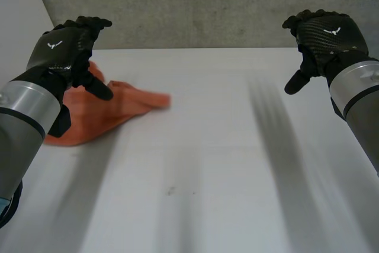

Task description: Fold the laundry

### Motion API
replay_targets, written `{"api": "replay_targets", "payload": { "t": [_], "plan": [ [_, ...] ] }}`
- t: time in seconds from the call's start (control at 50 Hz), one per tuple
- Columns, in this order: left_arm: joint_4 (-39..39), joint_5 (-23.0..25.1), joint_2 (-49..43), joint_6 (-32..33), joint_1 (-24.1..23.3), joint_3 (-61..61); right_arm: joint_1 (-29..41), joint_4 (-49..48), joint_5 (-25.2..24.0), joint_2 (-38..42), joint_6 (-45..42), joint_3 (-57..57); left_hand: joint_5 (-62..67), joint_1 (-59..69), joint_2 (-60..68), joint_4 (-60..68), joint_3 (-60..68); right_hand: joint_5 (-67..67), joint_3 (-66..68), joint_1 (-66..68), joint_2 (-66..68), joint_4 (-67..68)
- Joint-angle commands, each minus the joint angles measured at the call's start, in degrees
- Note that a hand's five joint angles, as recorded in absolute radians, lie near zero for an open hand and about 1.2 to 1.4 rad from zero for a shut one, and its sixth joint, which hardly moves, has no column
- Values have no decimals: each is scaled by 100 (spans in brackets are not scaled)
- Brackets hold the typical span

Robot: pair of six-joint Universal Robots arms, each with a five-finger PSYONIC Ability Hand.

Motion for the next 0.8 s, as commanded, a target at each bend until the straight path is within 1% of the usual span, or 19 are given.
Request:
{"api": "replay_targets", "payload": {
  "t": [0.02,0.22,0.28,0.34,0.36,0.38,0.42,0.44,0.48,0.54,0.58,0.6,0.64,0.66,0.68,0.7,0.74,0.76,0.8],
  "plan": [
    [-1,0,19,3,49,11,22,-1,-114,48,-1,25,-137,12,57,45,35,-365,-193,-79,-236,-307],
    [131,-9,-60,38,119,28,22,8,-114,57,-9,43,-137,12,57,45,35,-365,-193,-79,-236,-307],
    [175,-18,-209,99,242,72,22,8,-114,57,-9,52,-99,50,96,83,73,-365,-193,-79,-236,-307],
    [157,-18,-473,293,383,178,22,8,-122,65,-18,52,-14,134,180,167,157,-365,-193,-79,-236,-307],
    [166,-18,-630,423,496,239,22,17,-122,65,-27,52,2,151,196,184,174,-365,-193,-79,-236,-307],
    [166,-18,-631,425,497,239,22,17,-122,65,-27,52,2,151,197,184,174,-365,-193,-79,-236,-307],
    [157,-9,-937,669,742,370,14,8,-122,74,-27,87,19,168,213,201,191,-365,-193,-79,-236,-307],
    [157,-9,-939,671,743,371,14,8,-122,74,-27,87,19,168,213,201,191,-365,-193,-79,-236,-307],
    [166,26,-1350,907,997,554,5,-1,-122,74,-27,96,153,302,347,335,324,-365,-193,-79,-236,-307],
    [157,17,-1633,1005,1130,696,5,-1,-131,74,-27,96,154,302,348,335,325,-365,-193,-79,-236,-307],
    [131,26,-2219,1162,1331,1020,-13,-1,-184,74,-27,96,154,302,348,335,325,-365,-193,-79,-236,-307],
    [131,26,-2222,1163,1332,1021,-13,-1,-184,74,-27,96,154,302,348,335,325,-365,-193,-79,-236,-307],
    [131,35,-2738,1294,1481,1301,-22,-1,-202,74,-27,87,120,269,315,302,292,-365,-193,-79,-236,-307],
    [131,35,-2741,1295,1481,1303,-22,-1,-202,74,-27,87,120,269,314,302,292,-365,-193,-79,-236,-307],
    [131,35,-2976,1373,1568,1416,-22,-1,-202,74,-36,96,120,269,314,302,291,-365,-193,-79,-236,-307],
    [131,35,-2978,1374,1569,1417,-22,-1,-202,74,-36,96,120,269,314,302,291,-365,-193,-79,-236,-307],
    [157,52,-3407,1488,1648,1688,-30,-1,-210,74,-36,96,120,269,314,302,291,-365,-193,-79,-236,-307],
    [157,52,-3409,1488,1648,1689,-30,-1,-210,74,-36,96,120,269,314,302,291,-365,-193,-79,-236,-307],
    [157,70,-3767,1541,1648,1969,-30,-1,-210,83,-36,96,187,336,381,369,358,-365,-193,-79,-236,-307]
  ]
}}
